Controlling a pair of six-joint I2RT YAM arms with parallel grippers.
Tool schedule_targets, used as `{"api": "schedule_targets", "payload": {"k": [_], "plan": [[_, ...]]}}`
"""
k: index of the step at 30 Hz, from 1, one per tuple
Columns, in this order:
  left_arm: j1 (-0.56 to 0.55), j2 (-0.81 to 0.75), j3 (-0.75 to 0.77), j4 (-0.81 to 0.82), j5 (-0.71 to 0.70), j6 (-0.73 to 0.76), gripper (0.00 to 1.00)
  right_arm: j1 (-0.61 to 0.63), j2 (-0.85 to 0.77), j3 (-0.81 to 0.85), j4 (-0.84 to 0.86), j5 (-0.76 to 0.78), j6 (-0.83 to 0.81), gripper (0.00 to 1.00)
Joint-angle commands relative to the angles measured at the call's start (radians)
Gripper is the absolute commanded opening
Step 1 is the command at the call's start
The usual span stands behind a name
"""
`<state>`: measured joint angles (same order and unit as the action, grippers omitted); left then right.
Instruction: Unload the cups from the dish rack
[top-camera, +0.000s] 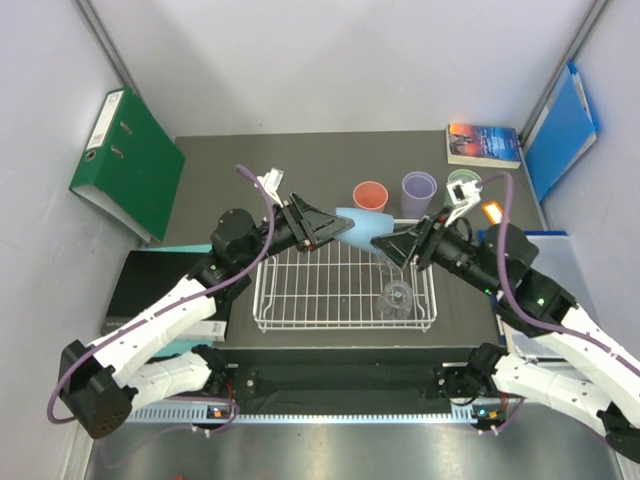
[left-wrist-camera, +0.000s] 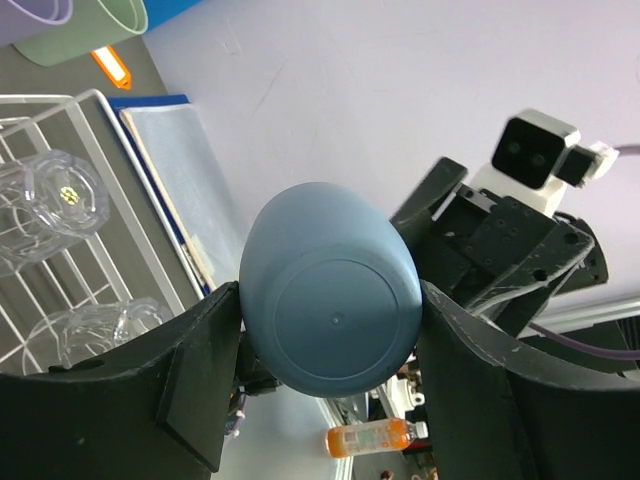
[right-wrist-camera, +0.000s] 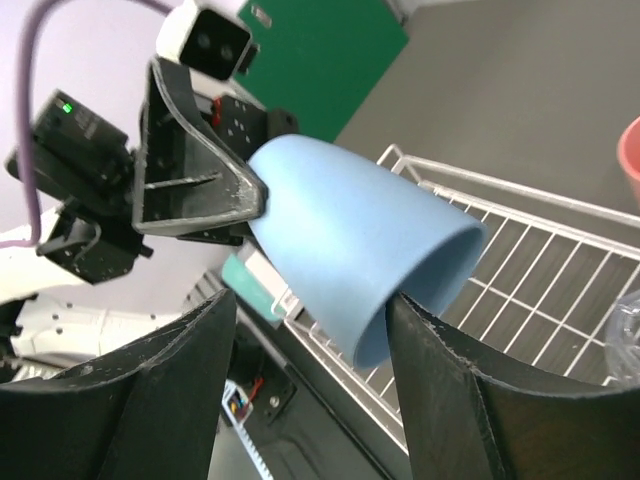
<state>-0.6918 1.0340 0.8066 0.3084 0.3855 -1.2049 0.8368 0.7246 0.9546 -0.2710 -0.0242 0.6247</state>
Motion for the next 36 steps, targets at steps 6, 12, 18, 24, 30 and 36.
{"api": "schedule_targets", "payload": {"k": [6,12,18,24,30,36], "plan": [[-0.005,-0.009,-0.01,0.158,0.052,-0.056,0.0,0.01,0.134,0.012,0.139,-0.1,-0.002,0.6],[-0.003,-0.025,0.027,0.022,-0.011,0.049,0.16,0.01,0.134,0.047,0.121,-0.036,-0.014,0.0],[0.012,0.0,0.304,-0.661,-0.552,0.321,0.99,0.007,0.267,0.326,-0.161,0.177,-0.132,0.0],[0.02,0.1,0.463,-0.946,-0.847,0.398,0.99,-0.001,0.796,0.922,-0.579,0.282,-0.165,0.0],[0.02,0.182,0.488,-1.066,-0.91,0.363,0.99,-0.011,1.278,1.516,-0.832,0.226,-0.065,0.0],[0.023,0.207,0.474,-1.129,-0.95,0.344,0.99,-0.071,1.432,1.486,-0.824,0.107,-0.013,0.0]]}}
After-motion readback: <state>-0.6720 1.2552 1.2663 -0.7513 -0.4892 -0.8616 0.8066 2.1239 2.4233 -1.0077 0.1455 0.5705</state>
